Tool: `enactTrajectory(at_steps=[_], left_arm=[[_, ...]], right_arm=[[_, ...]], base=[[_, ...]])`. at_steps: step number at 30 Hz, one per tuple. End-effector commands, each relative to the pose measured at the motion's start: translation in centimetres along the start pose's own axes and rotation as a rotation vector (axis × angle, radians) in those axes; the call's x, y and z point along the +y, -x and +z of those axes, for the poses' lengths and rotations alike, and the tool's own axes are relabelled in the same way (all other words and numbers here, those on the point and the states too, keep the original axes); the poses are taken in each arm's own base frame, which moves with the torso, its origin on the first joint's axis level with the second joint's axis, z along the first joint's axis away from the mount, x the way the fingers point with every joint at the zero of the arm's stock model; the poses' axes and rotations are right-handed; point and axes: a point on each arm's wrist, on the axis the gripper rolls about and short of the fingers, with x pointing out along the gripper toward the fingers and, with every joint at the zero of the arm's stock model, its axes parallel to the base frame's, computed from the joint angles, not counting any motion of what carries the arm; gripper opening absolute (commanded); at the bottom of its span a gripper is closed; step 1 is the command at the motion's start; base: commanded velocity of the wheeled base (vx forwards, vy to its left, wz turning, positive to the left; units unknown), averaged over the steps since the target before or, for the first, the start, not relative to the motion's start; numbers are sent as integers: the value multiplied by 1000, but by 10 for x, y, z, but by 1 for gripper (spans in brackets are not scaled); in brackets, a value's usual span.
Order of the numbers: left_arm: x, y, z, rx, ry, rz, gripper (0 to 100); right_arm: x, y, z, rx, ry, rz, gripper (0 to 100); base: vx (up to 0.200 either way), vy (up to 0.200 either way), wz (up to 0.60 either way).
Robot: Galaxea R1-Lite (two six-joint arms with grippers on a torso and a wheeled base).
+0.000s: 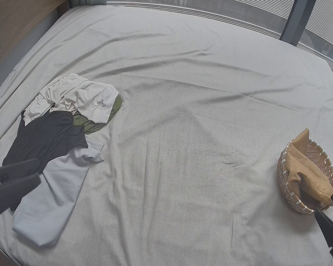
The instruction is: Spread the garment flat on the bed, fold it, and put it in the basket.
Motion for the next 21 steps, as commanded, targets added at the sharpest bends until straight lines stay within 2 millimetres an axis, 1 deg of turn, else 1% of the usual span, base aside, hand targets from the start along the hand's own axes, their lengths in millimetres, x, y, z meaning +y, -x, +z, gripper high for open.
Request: enactTrajectory(at_steps=[1, 4, 6, 8, 9, 10, 13, 16, 18, 21], left_arm=[[-23, 84, -46, -135, -116, 170, 100], [-24, 97, -65, -126, -118, 168, 100], [-22, 99, -72, -111, -128, 180, 100], [-11, 97, -85, -53, -191, 252, 100], [-8, 97, -88, -44, -218, 306, 100], [-7, 97, -88, -48, -229, 320, 100], [-4, 98, -87, -91, -304, 491, 100], [-3, 99, -86, -98, -339, 541, 100], [-3, 99, -86, -108, -347, 574, 100], [-1, 101, -85, -143, -351, 687, 100]], right_arm=[[28, 76, -58, -94, 30, -76, 100], [31, 86, -76, -68, 23, -100, 100], [29, 85, -80, -23, 20, -143, 100], [24, 86, -82, -14, 17, -339, 100], [24, 86, -81, -17, 25, -395, 100], [23, 87, -81, -16, 31, -414, 100], [22, 87, -81, -7, 68, -446, 100], [22, 87, -81, -3, 53, -432, 100], [24, 92, -83, -31, 69, -415, 100], [24, 93, -82, -17, 183, -436, 100]], base=[[0, 0, 0], [0, 0, 0], [0, 0, 0], [0, 0, 0], [0, 0, 0], [0, 0, 0], [0, 0, 0], [0, 0, 0], [0, 0, 0], [0, 0, 0]])
